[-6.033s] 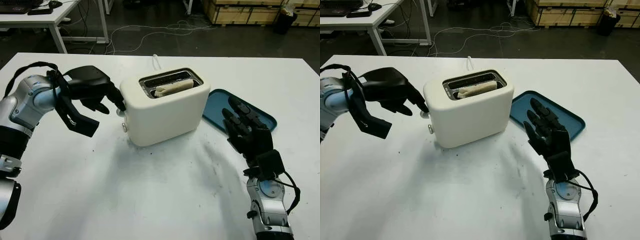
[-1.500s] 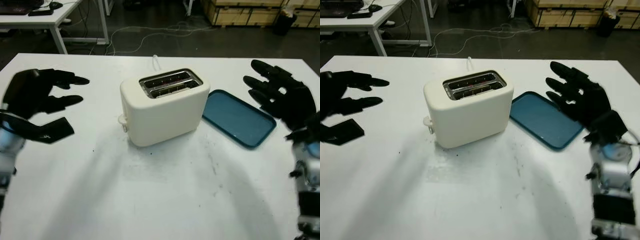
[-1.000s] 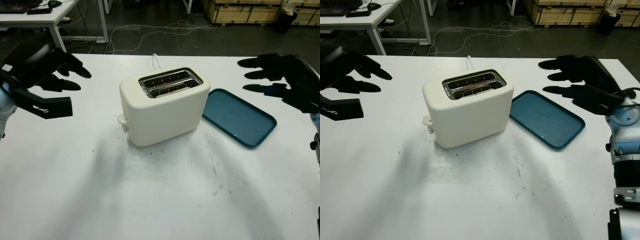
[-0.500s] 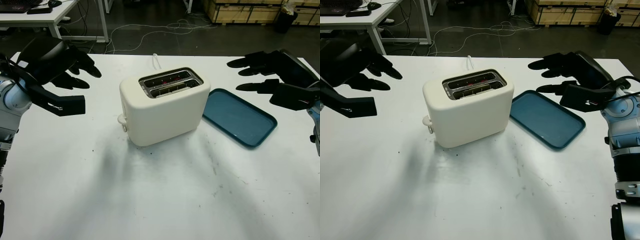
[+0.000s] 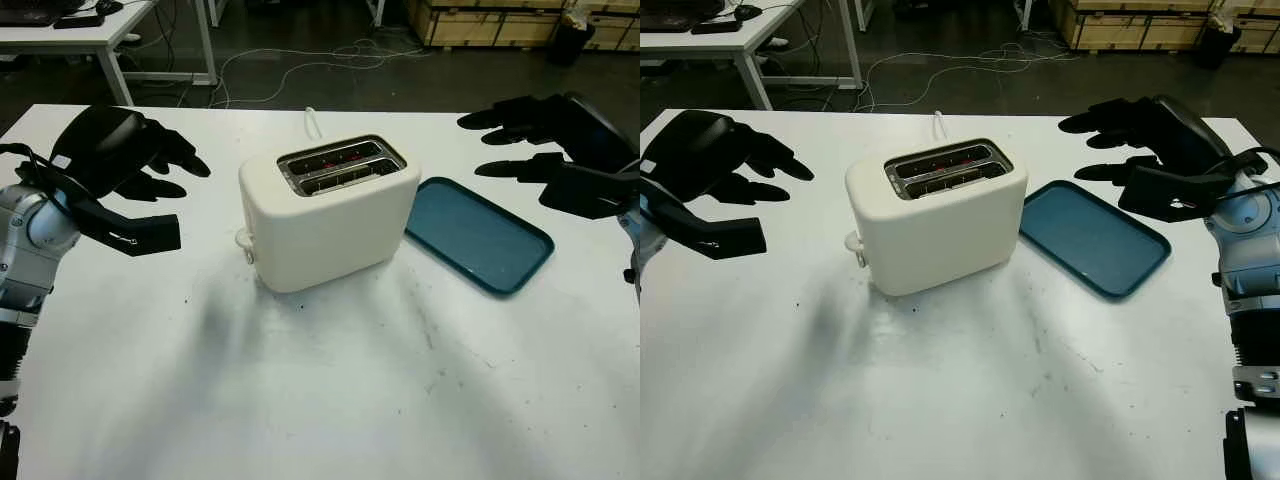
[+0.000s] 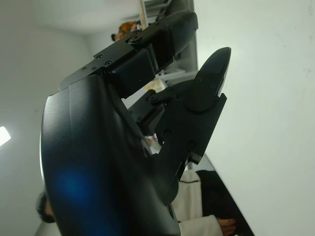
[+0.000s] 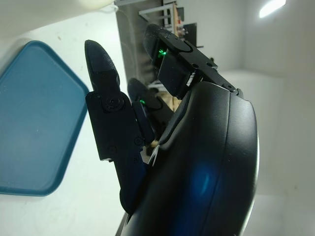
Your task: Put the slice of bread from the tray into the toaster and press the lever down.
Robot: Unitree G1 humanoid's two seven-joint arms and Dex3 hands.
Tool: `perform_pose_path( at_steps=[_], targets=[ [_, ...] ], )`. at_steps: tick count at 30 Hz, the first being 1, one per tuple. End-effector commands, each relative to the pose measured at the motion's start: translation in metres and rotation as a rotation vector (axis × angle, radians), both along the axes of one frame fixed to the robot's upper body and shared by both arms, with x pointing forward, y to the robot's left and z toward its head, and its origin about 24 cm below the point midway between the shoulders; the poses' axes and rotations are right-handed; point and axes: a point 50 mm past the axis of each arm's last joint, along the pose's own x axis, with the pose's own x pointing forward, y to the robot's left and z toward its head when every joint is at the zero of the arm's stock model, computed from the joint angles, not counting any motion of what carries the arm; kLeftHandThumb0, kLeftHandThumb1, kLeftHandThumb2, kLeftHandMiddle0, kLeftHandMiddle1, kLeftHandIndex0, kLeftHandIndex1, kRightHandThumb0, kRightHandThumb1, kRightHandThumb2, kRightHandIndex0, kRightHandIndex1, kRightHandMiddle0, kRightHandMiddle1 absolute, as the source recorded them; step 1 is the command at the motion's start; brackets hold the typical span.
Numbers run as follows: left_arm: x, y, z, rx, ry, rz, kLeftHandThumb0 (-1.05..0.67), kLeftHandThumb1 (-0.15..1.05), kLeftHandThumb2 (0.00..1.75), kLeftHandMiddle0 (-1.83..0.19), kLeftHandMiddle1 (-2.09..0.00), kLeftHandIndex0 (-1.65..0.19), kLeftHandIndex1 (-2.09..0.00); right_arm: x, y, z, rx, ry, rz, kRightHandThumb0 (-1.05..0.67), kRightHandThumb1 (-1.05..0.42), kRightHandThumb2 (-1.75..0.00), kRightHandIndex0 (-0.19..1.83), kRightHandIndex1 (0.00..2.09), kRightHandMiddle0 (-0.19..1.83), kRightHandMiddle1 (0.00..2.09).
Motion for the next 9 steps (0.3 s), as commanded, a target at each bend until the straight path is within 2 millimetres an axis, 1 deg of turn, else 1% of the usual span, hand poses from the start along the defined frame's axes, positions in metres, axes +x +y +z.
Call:
perform_pose_path(
  at_steps=[1, 5, 9],
  targets=[
    [-0.0007, 0.0013, 0.0013, -0.017, -0.014, 0.013, -0.14, 0.69, 0.00, -1.03, -0.57, -1.19, -0.01, -0.0016, -0.0001, -0.0050, 0.020, -0.015, 0.010, -0.41, -0.84, 0.00, 0.86, 0.01, 0.78, 0.00],
    [-0.0009, 0.0016, 0.0015, -0.021, -0.021, 0.019, -0.16, 0.70, 0.00, -1.03, -0.56, -1.18, 0.00, -0.0027, 0.0015, -0.0097, 0.033, 0.001, 0.011, -0.38, -0.84, 0.00, 0.85, 0.00, 0.77, 0.00],
    [-0.0006, 0.0000, 0.0034, -0.024, -0.024, 0.022, -0.13, 0.68, 0.00, -1.04, -0.56, -1.19, -0.01, -0.0030, 0.0015, -0.0106, 0.039, 0.008, 0.008, -0.36, -0.84, 0.00, 0.84, 0.00, 0.75, 0.00]
  ],
)
